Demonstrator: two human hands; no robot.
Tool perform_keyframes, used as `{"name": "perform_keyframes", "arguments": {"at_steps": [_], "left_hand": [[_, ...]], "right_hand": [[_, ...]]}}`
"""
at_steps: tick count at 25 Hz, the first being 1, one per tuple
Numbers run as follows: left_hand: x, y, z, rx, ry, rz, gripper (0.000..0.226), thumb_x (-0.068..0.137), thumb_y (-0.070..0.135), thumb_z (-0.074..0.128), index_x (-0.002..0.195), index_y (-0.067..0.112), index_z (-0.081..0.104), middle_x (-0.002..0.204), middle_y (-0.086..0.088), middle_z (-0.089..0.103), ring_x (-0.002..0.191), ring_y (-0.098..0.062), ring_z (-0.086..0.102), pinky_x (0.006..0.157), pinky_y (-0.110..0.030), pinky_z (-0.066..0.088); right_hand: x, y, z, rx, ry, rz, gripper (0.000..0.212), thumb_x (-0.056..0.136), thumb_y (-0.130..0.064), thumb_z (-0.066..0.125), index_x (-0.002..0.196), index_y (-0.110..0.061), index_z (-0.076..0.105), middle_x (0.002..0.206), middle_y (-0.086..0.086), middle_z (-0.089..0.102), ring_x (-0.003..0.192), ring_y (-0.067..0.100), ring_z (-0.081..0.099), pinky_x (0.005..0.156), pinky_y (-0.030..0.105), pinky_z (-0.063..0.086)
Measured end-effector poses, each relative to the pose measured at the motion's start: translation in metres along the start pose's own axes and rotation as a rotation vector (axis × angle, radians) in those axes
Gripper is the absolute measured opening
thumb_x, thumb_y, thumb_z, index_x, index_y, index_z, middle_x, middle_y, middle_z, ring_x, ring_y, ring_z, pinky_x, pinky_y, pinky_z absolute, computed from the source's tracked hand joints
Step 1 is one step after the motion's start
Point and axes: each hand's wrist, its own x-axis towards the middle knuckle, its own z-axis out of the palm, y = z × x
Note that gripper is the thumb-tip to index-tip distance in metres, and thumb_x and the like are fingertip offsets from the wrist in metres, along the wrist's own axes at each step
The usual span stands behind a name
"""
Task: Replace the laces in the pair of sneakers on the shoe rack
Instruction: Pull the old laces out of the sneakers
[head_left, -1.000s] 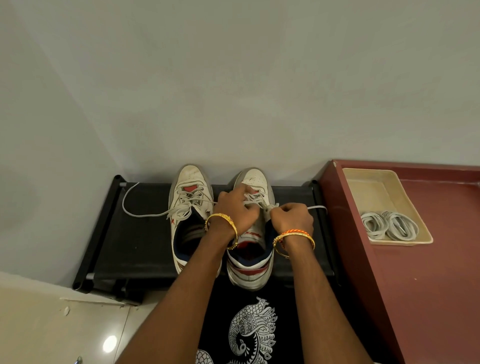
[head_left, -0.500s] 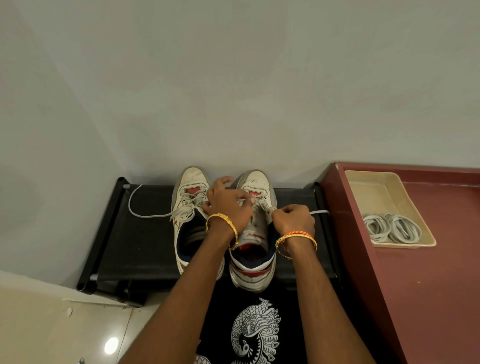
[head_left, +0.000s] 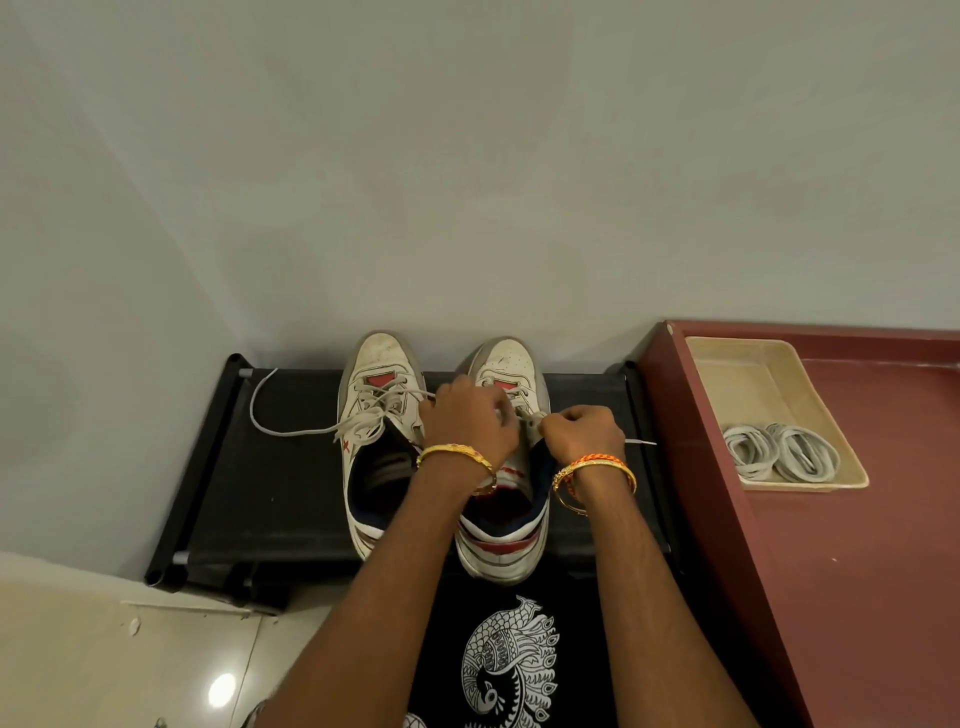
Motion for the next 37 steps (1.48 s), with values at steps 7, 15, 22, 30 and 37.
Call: {"name": "perform_keyframes", "arguments": {"at_steps": [7, 15, 22, 30, 37], "left_hand": [[-0.001, 0.005, 0.004, -0.022, 0.122, -0.136, 0.018, 0.088, 0.033, 0.061, 0.100, 0.025, 0.072, 0.126, -0.001, 0.042, 0.122, -0.023, 0.035, 0.095, -0.041, 0.029], [-0.003, -0.005, -0.035, -0.969, 0.647, -0.194, 0.013, 0.089, 0.008, 0.058, 0.083, 0.019, 0.057, 0.122, 0.002, 0.052, 0.113, -0.013, 0.053, 0.101, -0.024, 0.043], [-0.009, 0.007, -0.029, -0.563, 0.305, 0.000, 0.009, 0.092, 0.014, 0.049, 0.098, 0.013, 0.055, 0.073, -0.001, 0.057, 0.062, -0.016, 0.055, 0.059, -0.034, 0.049], [-0.012, 0.036, -0.013, 0.366, -0.007, 0.046, 0.031, 0.100, 0.011, 0.036, 0.122, 0.006, 0.057, 0.122, -0.014, 0.061, 0.112, -0.030, 0.058, 0.090, -0.037, 0.046], [-0.005, 0.011, -0.015, 0.192, 0.062, -0.024, 0.023, 0.095, 0.018, 0.049, 0.112, 0.020, 0.065, 0.107, -0.009, 0.067, 0.100, -0.029, 0.062, 0.070, -0.031, 0.043]], "right_hand": [[-0.001, 0.000, 0.002, -0.014, 0.021, -0.031, 0.023, 0.085, -0.017, 0.060, 0.101, -0.004, 0.070, 0.101, 0.014, 0.069, 0.078, 0.019, 0.056, 0.066, 0.027, 0.043], [0.000, 0.000, 0.002, -0.007, 0.028, -0.014, 0.019, 0.085, -0.020, 0.061, 0.096, -0.008, 0.070, 0.098, 0.011, 0.068, 0.077, 0.019, 0.057, 0.067, 0.028, 0.046], [0.000, 0.000, 0.003, -0.008, 0.022, -0.021, 0.019, 0.084, -0.019, 0.060, 0.095, -0.007, 0.070, 0.098, 0.011, 0.068, 0.080, 0.021, 0.059, 0.070, 0.030, 0.049], [0.000, 0.001, 0.004, -0.028, 0.038, -0.048, 0.020, 0.086, -0.019, 0.059, 0.097, -0.006, 0.070, 0.104, 0.013, 0.068, 0.093, 0.025, 0.062, 0.078, 0.033, 0.053], [-0.001, 0.001, 0.001, -0.024, 0.015, -0.044, 0.020, 0.085, -0.018, 0.060, 0.099, -0.006, 0.070, 0.104, 0.012, 0.068, 0.082, 0.019, 0.056, 0.069, 0.027, 0.045]]}}
